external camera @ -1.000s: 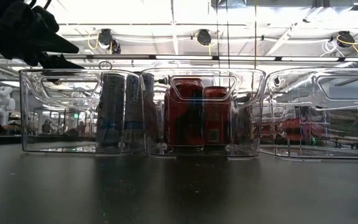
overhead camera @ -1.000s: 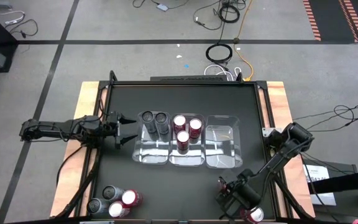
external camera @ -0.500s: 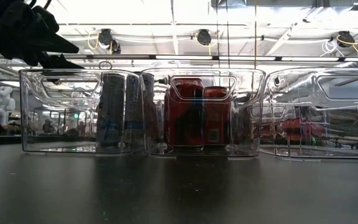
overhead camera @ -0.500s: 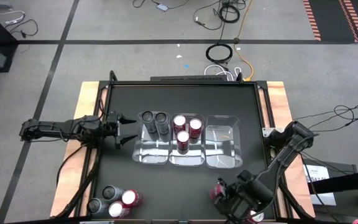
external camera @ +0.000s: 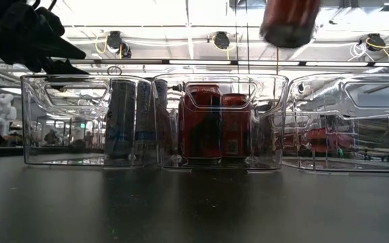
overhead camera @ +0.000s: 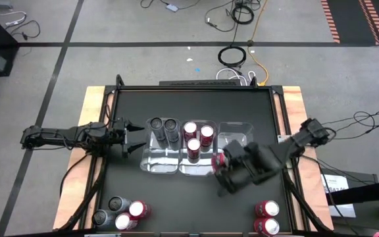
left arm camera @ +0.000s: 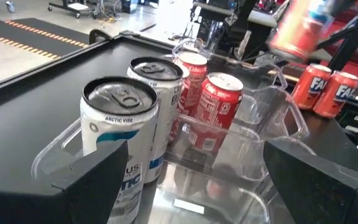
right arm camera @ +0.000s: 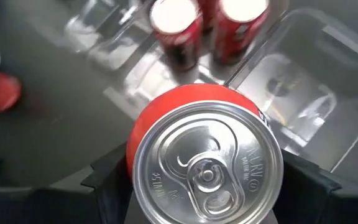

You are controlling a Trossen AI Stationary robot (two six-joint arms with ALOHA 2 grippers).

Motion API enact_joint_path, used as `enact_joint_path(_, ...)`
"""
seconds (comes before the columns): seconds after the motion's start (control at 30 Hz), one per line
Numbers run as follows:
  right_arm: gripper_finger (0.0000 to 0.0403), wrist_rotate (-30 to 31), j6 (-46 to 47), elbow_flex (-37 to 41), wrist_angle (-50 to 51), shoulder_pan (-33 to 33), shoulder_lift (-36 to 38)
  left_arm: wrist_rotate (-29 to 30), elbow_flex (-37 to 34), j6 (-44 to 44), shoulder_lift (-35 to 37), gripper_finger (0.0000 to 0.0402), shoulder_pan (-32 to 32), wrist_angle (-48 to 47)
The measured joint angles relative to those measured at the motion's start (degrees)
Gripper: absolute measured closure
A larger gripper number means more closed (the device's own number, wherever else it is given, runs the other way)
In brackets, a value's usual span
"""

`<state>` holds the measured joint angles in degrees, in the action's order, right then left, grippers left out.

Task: Sort soda cans
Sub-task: Put the red soda can into the right transparent bin

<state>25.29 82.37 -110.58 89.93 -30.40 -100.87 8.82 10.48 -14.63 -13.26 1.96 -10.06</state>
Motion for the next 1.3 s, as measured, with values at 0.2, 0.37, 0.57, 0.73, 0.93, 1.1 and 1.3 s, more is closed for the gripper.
enact_joint_path(0.2,0.0121,-1.84,-7.99,3.91,0.03,8.99,2.49,0.01,0.0,0.02,0.03,0.002,0.0,0.15)
enact_joint_path(0.37,0.012,-5.38,-10.44,12.18,-0.01,14.98,7.07,0.01,0.0,0.02,0.02,0.002,0.0,0.15)
enact_joint_path(0.57,0.012,-9.21,-9.8,28.74,-3.64,19.98,15.4,0.0,0.0,0.02,0.02,0.002,0.0,0.12)
enact_joint_path(0.73,0.0119,-12.24,-10.92,40.93,-16.88,24.91,21.79,0.0,0.0,0.02,0.02,0.002,0.0,0.12)
enact_joint_path(0.93,0.0119,-12.04,-13.32,46.29,-19.92,30.88,22.47,0.0,0.0,0.02,0.02,0.002,0.0,0.12)
enact_joint_path(1.1,0.0119,-13.65,-15.93,47.86,-20.68,33.43,21.33,0.02,0.0,0.02,0.02,0.002,0.01,0.12)
enact_joint_path(1.3,0.0104,-13.63,-18.3,48.76,-21.12,34.61,19.66,0.02,0.0,0.02,0.02,0.002,0.0,0.11)
